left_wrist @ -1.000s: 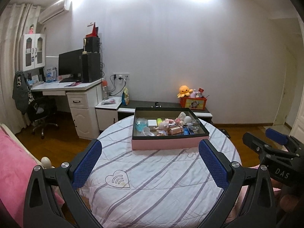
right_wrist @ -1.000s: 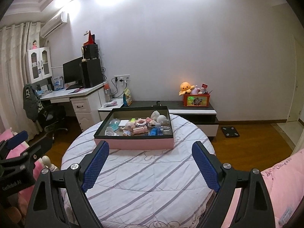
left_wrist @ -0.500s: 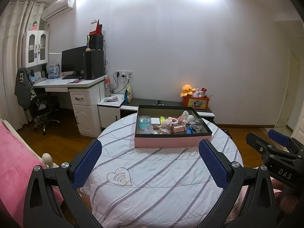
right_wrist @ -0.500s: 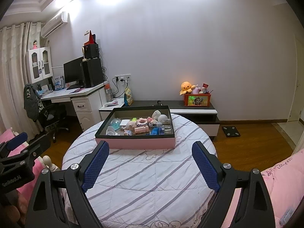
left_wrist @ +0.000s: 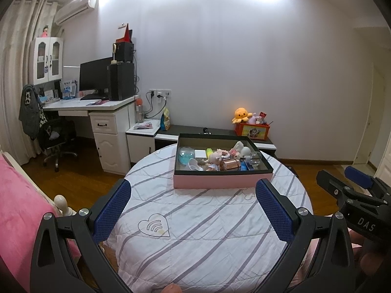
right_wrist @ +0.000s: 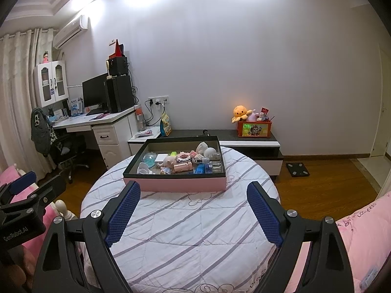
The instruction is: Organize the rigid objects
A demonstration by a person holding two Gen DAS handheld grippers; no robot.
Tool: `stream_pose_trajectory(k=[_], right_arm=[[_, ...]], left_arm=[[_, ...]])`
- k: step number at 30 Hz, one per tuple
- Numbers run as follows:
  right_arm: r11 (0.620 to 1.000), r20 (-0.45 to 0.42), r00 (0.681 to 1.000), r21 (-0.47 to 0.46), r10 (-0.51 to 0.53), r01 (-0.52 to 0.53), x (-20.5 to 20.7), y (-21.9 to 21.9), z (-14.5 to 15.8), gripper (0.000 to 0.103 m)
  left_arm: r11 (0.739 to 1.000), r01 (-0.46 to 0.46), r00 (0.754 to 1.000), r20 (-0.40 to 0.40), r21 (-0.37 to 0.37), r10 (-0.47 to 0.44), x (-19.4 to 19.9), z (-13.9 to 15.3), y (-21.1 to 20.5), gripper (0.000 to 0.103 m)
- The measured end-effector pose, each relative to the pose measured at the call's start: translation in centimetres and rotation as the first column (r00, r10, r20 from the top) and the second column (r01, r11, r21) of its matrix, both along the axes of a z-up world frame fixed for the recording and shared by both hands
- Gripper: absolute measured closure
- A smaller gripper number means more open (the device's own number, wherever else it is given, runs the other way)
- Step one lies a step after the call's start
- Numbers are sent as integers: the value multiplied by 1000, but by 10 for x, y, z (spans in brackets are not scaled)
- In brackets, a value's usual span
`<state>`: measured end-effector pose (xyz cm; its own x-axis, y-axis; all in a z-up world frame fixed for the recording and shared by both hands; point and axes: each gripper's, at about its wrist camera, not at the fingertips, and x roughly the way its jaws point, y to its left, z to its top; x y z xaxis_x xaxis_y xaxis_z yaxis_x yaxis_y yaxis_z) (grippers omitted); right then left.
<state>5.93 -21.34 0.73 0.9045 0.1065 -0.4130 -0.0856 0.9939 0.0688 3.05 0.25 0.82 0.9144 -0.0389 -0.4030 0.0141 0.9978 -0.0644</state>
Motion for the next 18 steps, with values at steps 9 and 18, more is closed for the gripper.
stream_pose_trajectory(k=[9,18], right_arm=[[1000,-6,1000,-1,3,-3,0,0,0,13],[1000,-14,1000,0,3,-3,3,0,-2,13]], left_arm=[[1000,15,1000,-10,-28,-15,3,-2,5,0],[999,30,999,-17,-13,-30,7,-3,1,0]])
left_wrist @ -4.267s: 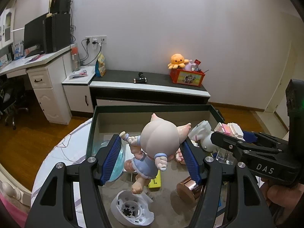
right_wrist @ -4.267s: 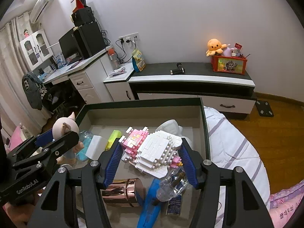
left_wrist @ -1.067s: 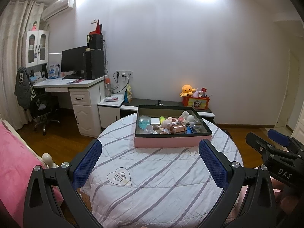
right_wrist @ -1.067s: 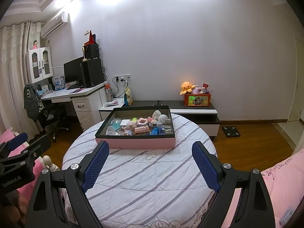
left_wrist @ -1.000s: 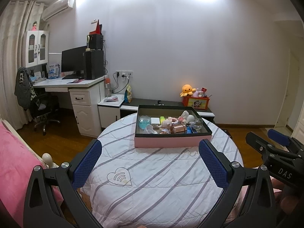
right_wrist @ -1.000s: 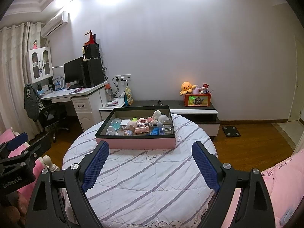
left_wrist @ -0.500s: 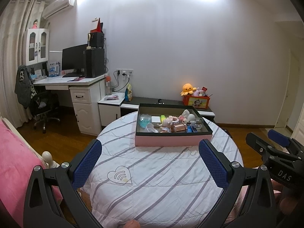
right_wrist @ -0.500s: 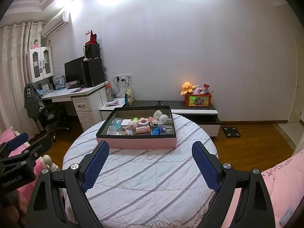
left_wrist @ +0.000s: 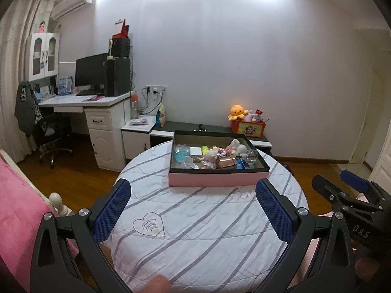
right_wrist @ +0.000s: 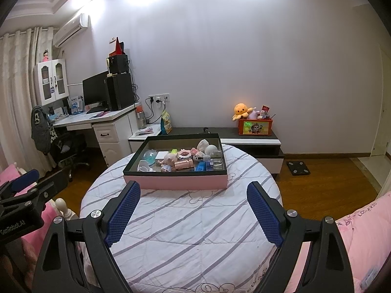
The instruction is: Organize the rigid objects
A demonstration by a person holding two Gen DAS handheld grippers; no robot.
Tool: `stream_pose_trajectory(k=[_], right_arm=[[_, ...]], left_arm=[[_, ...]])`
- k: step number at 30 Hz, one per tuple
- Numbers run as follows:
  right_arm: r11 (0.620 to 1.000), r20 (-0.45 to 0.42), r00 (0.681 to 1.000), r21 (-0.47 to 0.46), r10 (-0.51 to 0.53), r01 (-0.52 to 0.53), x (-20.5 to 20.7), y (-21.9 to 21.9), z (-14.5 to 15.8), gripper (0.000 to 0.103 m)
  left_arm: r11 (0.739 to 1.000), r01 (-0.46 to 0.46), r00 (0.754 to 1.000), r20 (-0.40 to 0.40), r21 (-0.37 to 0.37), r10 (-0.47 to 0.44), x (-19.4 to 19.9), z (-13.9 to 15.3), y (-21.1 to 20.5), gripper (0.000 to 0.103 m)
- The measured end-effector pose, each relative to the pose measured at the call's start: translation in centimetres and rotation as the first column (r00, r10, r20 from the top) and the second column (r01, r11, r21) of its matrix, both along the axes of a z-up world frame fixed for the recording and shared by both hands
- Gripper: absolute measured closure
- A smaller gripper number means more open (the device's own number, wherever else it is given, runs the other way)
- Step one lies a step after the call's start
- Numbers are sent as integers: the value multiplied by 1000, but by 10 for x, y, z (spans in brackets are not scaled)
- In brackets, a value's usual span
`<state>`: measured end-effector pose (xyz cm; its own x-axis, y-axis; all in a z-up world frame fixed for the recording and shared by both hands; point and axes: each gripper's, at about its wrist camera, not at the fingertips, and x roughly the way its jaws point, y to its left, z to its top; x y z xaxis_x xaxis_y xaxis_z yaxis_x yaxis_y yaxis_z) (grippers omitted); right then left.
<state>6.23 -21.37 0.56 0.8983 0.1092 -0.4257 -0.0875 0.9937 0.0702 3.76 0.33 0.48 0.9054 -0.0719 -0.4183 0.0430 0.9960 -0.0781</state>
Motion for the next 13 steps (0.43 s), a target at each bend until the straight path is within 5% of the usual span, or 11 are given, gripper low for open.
stream_pose_trajectory(k=[13], right_arm=[[1000,-8,1000,1,1,-1,3,0,-3,13]], left_arm=[[998,-4,1000,-6,-57,3,3,-1,9,0]])
